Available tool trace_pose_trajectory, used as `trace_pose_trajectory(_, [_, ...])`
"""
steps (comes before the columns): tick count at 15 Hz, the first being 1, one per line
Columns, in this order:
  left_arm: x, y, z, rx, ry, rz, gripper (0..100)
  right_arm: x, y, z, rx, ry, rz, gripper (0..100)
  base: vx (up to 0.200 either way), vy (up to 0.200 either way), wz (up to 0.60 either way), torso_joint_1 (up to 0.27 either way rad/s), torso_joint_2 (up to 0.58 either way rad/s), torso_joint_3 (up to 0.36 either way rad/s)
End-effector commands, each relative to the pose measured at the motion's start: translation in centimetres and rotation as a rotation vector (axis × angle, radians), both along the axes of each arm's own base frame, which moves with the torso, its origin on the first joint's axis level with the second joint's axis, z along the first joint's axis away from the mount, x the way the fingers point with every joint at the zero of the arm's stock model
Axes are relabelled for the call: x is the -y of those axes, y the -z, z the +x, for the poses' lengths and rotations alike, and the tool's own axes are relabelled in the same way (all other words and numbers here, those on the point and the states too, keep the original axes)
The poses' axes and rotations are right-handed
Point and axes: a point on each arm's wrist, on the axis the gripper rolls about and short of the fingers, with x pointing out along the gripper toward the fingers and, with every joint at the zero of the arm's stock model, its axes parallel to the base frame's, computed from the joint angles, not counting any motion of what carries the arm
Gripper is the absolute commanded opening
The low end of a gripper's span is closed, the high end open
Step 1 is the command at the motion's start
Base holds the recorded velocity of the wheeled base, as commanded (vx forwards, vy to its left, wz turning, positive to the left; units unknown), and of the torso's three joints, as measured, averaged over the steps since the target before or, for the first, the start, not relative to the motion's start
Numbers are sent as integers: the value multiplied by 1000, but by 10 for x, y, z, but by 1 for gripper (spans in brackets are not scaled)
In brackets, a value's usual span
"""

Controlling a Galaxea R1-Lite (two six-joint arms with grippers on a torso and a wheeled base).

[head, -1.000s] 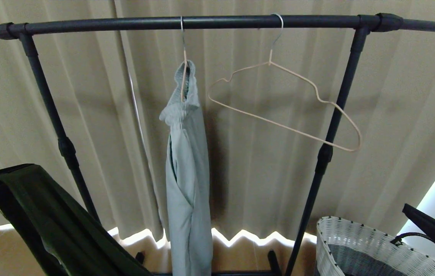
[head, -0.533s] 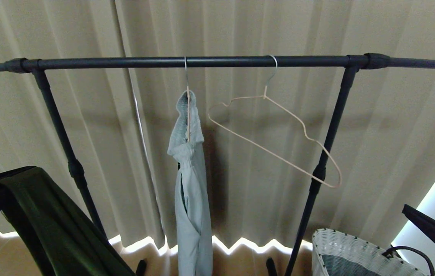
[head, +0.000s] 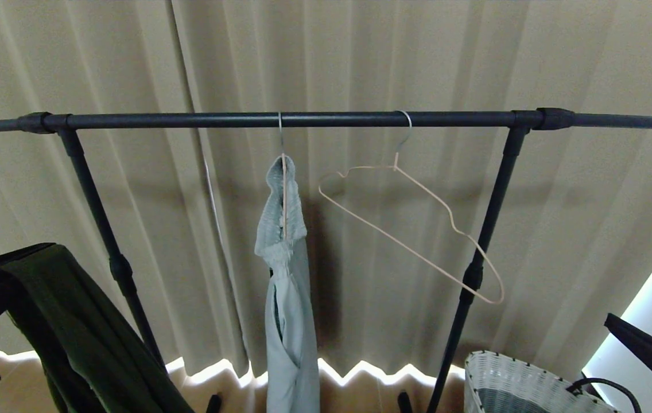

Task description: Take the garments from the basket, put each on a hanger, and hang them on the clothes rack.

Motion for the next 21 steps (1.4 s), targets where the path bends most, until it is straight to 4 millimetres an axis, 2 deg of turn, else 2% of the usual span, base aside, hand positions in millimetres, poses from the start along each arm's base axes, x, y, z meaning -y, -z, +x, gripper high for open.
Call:
trace_pose_trajectory(1, [0,1,1,-4,-1,2,0,0,0,0,1,-1,0,100,0,0,0,0,0,0])
trace_pose_trajectory(6, [0,1,1,-2,-6,2,0,0,0,0,3,-1,-1,100,0,0,0,0,0,0])
trace_pose_trajectory(13, [0,2,1,-6,-5,5,0,0,-1,-3,14,-1,0,100,0,200,0,4,2,2])
trace_pose_trajectory(17, [0,5,-1,-10,-1,9,0,0,-1,-5,21,-1,2,100,0,0,0,0,0,0])
trace_pose_trajectory(19, [-2,9,-6,-2,1,7,0,1,-4,-15,68,1,6,100,0,0,0,0,0,0])
trace_pose_trajectory(21, [-3,8,-9,9,-1,1,0,3,2,-20,59,42,2,100,0,0,0,0,0,0])
